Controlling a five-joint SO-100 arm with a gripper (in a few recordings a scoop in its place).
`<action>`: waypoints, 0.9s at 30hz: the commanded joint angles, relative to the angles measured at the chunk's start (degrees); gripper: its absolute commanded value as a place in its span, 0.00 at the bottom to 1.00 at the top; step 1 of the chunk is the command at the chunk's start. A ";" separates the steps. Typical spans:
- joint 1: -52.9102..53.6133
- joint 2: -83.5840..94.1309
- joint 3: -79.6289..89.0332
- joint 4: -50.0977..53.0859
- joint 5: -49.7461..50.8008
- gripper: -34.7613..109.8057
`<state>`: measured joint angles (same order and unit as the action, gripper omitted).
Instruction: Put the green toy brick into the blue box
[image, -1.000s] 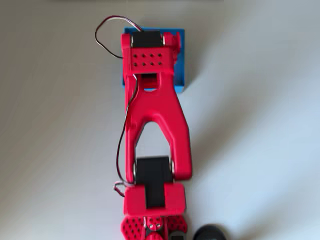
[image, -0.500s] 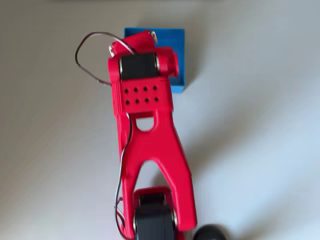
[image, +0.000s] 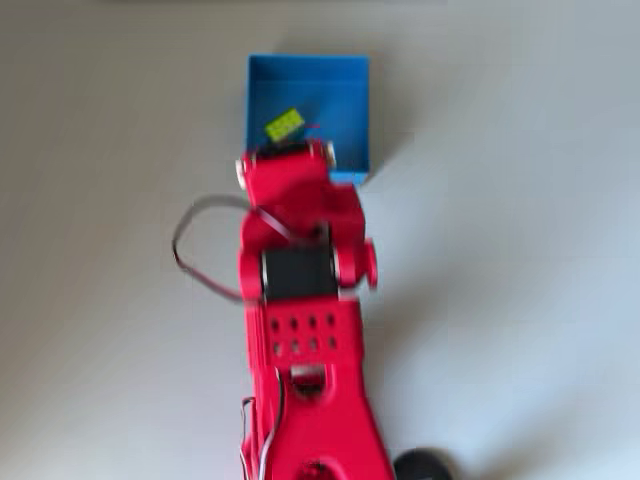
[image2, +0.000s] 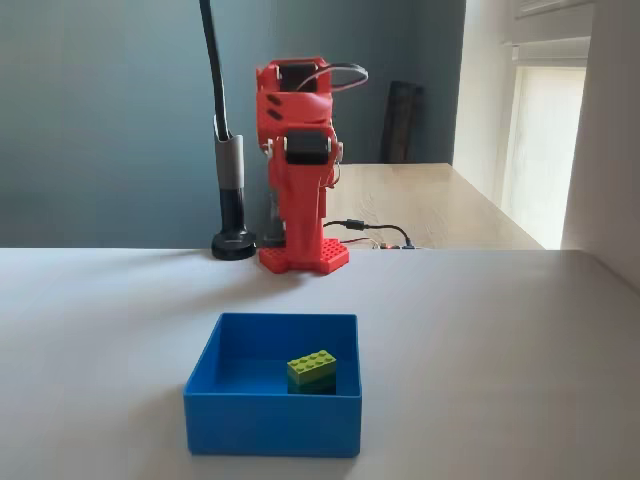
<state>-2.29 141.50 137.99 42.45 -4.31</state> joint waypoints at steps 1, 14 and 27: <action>0.26 12.92 10.20 -1.41 -1.67 0.24; 1.49 38.41 38.94 -2.37 -2.55 0.24; 2.46 45.88 41.57 5.45 0.88 0.24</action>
<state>-0.26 186.50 178.77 46.41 -3.43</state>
